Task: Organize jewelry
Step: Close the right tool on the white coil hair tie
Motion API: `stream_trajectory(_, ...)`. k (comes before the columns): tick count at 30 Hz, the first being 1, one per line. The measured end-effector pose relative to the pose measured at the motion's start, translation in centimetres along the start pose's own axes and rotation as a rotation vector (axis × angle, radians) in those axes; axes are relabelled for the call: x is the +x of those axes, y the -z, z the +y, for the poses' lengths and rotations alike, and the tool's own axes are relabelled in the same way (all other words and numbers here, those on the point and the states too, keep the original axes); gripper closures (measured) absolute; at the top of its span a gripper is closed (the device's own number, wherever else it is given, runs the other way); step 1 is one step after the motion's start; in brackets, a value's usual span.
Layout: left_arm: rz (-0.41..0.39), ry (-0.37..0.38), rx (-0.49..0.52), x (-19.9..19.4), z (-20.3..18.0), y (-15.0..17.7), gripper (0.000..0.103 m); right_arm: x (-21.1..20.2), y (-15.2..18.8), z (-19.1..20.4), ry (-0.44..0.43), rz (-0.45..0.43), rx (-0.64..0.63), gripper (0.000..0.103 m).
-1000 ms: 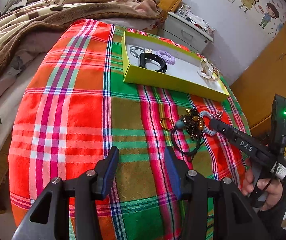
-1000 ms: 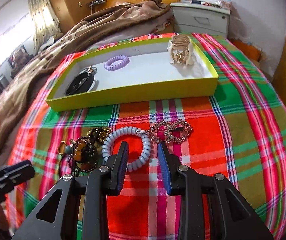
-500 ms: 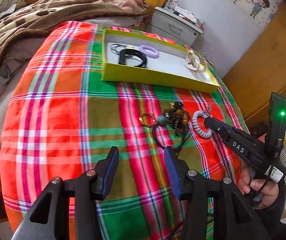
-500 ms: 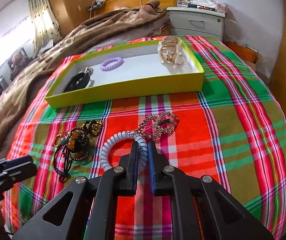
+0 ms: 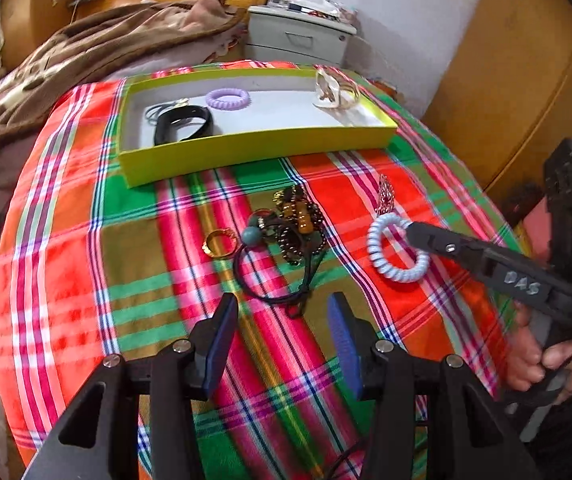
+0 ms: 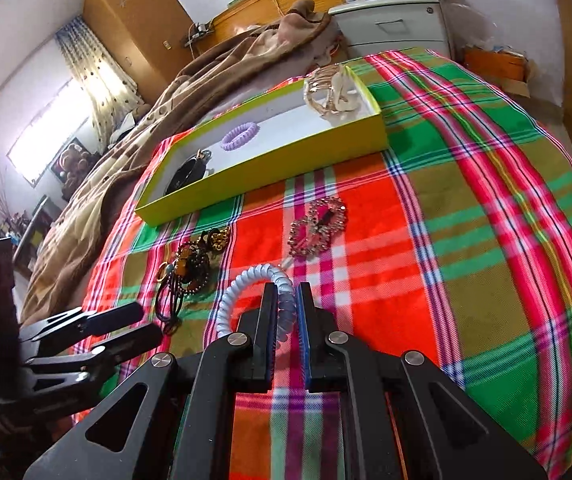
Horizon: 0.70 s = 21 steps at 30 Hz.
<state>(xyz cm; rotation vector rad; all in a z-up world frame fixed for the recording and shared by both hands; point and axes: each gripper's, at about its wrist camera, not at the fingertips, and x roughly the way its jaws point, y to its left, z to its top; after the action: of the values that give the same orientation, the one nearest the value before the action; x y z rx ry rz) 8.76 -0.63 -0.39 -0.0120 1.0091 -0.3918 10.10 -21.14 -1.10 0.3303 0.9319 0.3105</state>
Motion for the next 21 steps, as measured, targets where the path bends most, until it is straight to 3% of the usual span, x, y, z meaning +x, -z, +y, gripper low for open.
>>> stream_trajectory(17, 0.032, -0.099, 0.088, 2.4, -2.3, -1.5, 0.063, -0.7, 0.0, -1.1, 0.012, -0.025, 0.020, 0.093)
stream_trajectory(21, -0.009, -0.129, 0.093, 1.3, -2.6, -1.4, 0.063, -0.7, -0.2, -1.4, 0.009, -0.028, 0.024, 0.093)
